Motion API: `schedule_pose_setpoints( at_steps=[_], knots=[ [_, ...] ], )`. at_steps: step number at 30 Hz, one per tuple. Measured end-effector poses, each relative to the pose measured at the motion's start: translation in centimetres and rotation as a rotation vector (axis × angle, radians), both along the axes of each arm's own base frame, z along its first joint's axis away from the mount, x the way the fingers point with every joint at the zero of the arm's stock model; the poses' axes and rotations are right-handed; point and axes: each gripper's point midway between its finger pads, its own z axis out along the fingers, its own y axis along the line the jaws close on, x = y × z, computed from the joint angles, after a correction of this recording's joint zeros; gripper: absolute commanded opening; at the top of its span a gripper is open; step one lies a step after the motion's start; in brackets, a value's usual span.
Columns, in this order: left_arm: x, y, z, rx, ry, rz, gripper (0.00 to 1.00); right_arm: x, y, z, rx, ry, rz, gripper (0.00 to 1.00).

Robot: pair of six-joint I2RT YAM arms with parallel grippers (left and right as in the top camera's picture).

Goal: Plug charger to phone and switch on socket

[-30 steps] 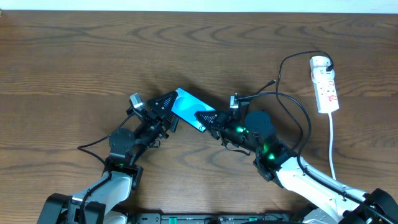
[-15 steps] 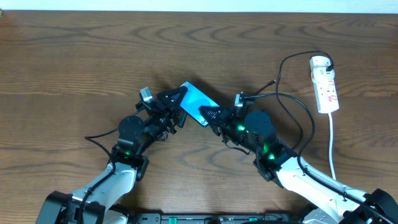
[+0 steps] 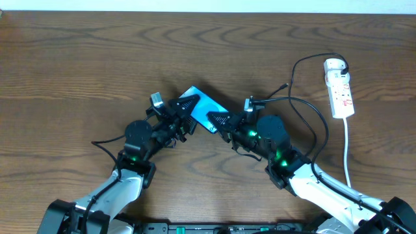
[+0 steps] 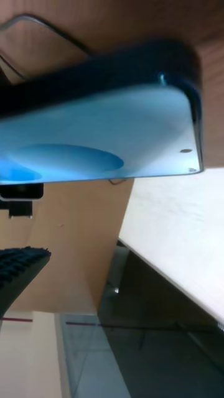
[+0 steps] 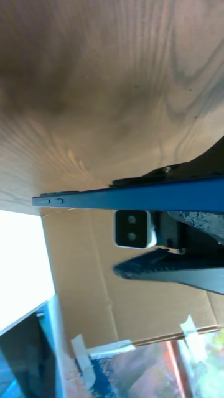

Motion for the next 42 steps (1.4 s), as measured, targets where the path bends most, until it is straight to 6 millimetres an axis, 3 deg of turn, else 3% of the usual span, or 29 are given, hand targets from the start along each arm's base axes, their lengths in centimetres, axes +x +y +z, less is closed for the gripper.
schedule_pose_setpoints(
  at_steps=[8,15,22,25,42],
  knots=[
    [-0.3,-0.5,-0.8,0.009,0.047,-0.034,0.35,-1.2,0.7,0.1,0.007,0.001,0.080,0.01],
    [-0.7,-0.8,-0.9,0.010,0.054,-0.064,0.19,-1.1,0.6,0.4,0.012,-0.019,0.102,0.01],
    [-0.8,-0.9,-0.9,0.010,0.055,-0.065,0.19,-1.1,0.7,0.6,0.014,-0.024,0.109,0.02],
    [-0.8,-0.9,-1.0,0.013,0.053,-0.066,0.13,-1.1,0.6,0.6,0.015,-0.017,0.106,0.01],
    [-0.7,-0.9,-1.2,0.011,0.065,-0.058,0.17,-0.4,0.1,0.1,0.012,0.036,0.041,0.01]
  ],
)
